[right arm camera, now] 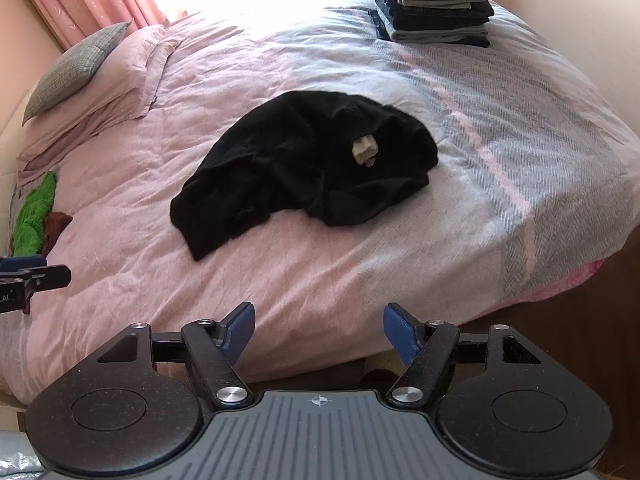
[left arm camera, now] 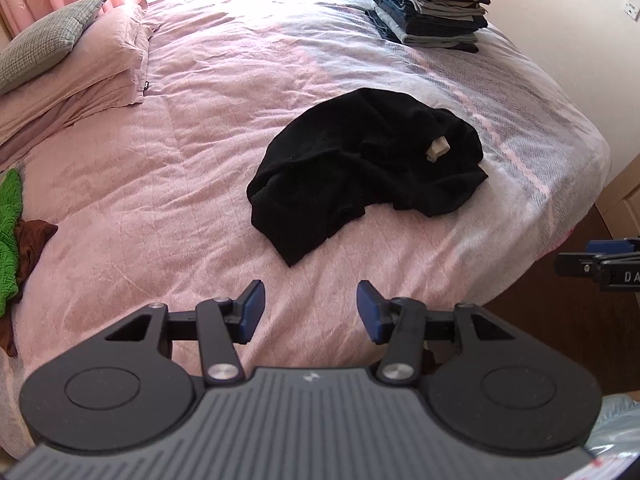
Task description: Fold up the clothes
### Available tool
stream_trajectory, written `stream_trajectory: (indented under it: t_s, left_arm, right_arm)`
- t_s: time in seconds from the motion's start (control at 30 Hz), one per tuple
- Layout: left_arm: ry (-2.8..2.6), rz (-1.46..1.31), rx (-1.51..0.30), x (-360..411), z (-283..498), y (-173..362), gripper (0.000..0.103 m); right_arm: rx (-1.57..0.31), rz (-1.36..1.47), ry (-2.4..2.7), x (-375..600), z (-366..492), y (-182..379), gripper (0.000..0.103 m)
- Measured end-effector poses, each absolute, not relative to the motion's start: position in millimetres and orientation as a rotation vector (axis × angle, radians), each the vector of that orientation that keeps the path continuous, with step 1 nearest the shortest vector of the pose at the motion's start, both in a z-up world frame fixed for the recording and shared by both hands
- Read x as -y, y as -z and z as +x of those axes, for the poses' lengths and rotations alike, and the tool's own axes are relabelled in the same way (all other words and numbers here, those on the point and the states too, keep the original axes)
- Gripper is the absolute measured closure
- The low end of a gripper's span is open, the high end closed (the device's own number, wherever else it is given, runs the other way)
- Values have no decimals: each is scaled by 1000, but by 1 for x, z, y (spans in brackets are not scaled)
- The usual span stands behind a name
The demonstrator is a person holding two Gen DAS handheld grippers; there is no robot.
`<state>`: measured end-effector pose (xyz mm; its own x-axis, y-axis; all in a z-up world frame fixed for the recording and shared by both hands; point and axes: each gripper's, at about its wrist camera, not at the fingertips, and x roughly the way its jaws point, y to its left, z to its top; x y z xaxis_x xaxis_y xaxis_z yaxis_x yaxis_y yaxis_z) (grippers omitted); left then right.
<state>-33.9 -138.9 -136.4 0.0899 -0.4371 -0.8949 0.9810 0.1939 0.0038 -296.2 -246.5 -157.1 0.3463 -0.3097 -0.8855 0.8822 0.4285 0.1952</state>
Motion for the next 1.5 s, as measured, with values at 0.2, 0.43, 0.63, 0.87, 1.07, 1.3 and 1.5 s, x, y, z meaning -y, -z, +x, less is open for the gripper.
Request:
stream_trajectory:
  t_s: [0.2, 0.43, 0.63, 0.87, 1.07, 1.3, 1.5]
  left_arm:
    - [1195, 719, -886, 197, -49, 163, 54]
    - [1177, 780, -809, 283, -86, 230, 52]
    - [1215, 823, -747, 349, -113, 297, 42]
    - [1266, 992, -524, 404, -126, 362, 37]
    - [1349, 1036, -463, 420, -115, 393, 86]
    - [1291, 808, -500, 391, -26, 326, 92]
    - [1206, 723, -546, 366, 45, 287, 93]
  right_arm:
    - [-851, 757, 906, 333, -335, 168, 35]
    - [-888, 673, 938, 440, -380, 196, 35]
    - [-947, 678, 934, 500, -396, 251, 35]
    - [-958, 702, 941, 528, -395, 305, 35]
    - [-966, 642, 932, 539, -383, 333, 35]
    - [-887, 456, 765, 532, -347, 322, 35]
    - [-956, 215, 589, 498, -290, 340, 35]
